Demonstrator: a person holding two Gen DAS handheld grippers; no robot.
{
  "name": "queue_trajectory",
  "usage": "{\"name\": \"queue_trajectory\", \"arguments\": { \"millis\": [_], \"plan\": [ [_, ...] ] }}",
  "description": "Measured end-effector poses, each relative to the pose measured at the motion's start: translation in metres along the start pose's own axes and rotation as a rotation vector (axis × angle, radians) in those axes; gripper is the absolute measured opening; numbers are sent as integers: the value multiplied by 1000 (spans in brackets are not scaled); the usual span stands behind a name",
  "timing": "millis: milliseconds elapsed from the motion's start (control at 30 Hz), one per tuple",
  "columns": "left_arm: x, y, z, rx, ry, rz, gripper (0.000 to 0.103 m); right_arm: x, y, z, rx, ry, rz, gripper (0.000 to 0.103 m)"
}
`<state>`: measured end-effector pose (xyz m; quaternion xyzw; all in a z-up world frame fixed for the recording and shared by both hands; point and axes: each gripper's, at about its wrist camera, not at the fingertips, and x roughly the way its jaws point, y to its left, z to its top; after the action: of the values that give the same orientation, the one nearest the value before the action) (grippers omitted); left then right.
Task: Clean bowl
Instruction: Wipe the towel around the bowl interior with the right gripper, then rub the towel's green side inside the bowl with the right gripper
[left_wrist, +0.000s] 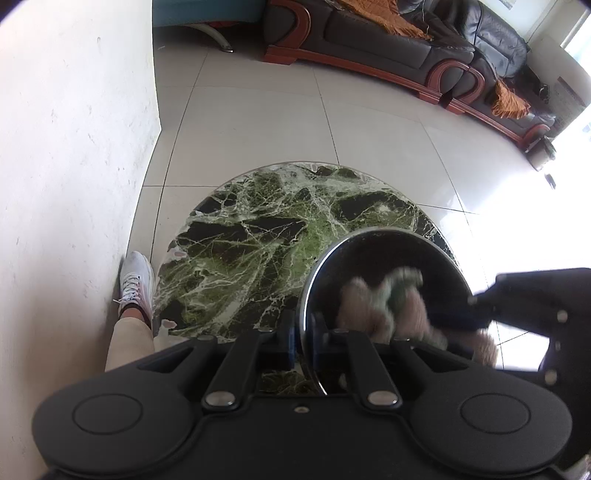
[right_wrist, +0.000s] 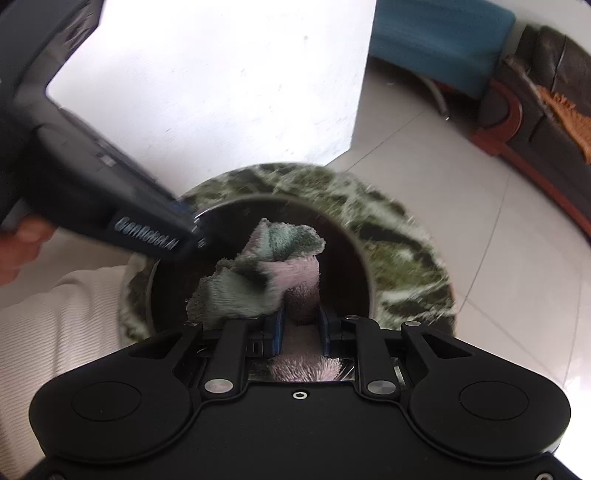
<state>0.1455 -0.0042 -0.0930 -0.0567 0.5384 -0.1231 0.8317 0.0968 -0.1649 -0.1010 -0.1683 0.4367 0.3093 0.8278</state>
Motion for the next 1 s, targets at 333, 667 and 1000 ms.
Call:
{"name": "queue_trajectory", "arguments": {
  "millis": [333,667,1000],
  "plan": [
    [1,-2,0,14,8,4,9,2,0,13,32,-44,31,19],
    [2,-1,-1,9,11,-2,9,-4,-4,-1,-3,-7,-43,16],
    [2,-3,-1,12,15,-7,9,-58,-17,-5,106,-152,7,18]
  ]
}}
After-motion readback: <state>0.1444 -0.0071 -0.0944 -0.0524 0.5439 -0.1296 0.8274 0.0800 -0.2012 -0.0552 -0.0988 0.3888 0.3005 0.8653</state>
